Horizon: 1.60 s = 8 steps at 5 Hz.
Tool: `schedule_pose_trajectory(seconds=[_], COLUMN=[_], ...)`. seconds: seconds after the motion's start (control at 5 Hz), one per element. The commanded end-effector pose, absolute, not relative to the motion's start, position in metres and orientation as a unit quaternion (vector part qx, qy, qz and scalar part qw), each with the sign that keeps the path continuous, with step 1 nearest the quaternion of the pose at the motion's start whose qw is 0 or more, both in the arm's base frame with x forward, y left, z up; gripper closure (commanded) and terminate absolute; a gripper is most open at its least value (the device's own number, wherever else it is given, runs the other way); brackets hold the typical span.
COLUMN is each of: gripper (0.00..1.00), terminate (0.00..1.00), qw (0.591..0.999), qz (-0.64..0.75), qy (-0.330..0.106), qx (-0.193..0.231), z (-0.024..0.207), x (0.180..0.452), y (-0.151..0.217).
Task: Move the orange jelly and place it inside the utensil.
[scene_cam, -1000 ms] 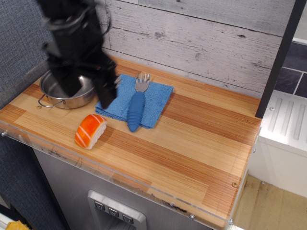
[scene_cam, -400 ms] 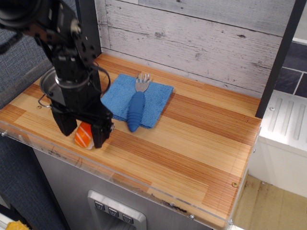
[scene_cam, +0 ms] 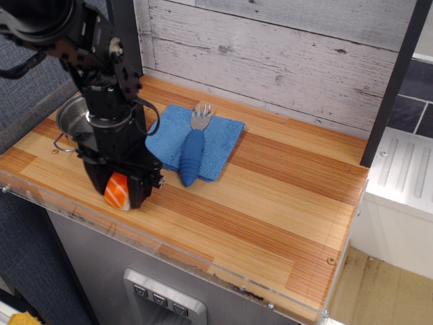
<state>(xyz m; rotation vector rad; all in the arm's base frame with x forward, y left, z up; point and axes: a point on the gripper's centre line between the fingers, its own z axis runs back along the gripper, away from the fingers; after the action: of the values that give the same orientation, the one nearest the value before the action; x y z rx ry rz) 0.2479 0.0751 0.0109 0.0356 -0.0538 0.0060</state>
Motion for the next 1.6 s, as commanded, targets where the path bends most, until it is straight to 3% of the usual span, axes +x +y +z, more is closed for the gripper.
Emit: schedule_pose_trajectory(seconds=[0.0, 0.2, 0.6, 1.2, 1.4], gripper=[1.00, 1.00, 1.00, 1.00, 0.00], terminate=[0.00, 0.00, 0.00, 0.00, 0.00], qw=[0.989, 0.983, 0.989, 0.994, 0.995], qz=[0.020, 0.076, 0.099, 0.095, 0.090], qy=[-0.147, -0.159, -0.102, -0.053, -0.051], qx=[0.026, 0.041, 0.035, -0.011, -0.005], z=[0.096, 0.145, 0.111, 0.047, 0.045], x=[0.276, 0.287, 0.291, 0.300, 0.309], y=[0.084, 0.124, 0.169, 0.148, 0.145])
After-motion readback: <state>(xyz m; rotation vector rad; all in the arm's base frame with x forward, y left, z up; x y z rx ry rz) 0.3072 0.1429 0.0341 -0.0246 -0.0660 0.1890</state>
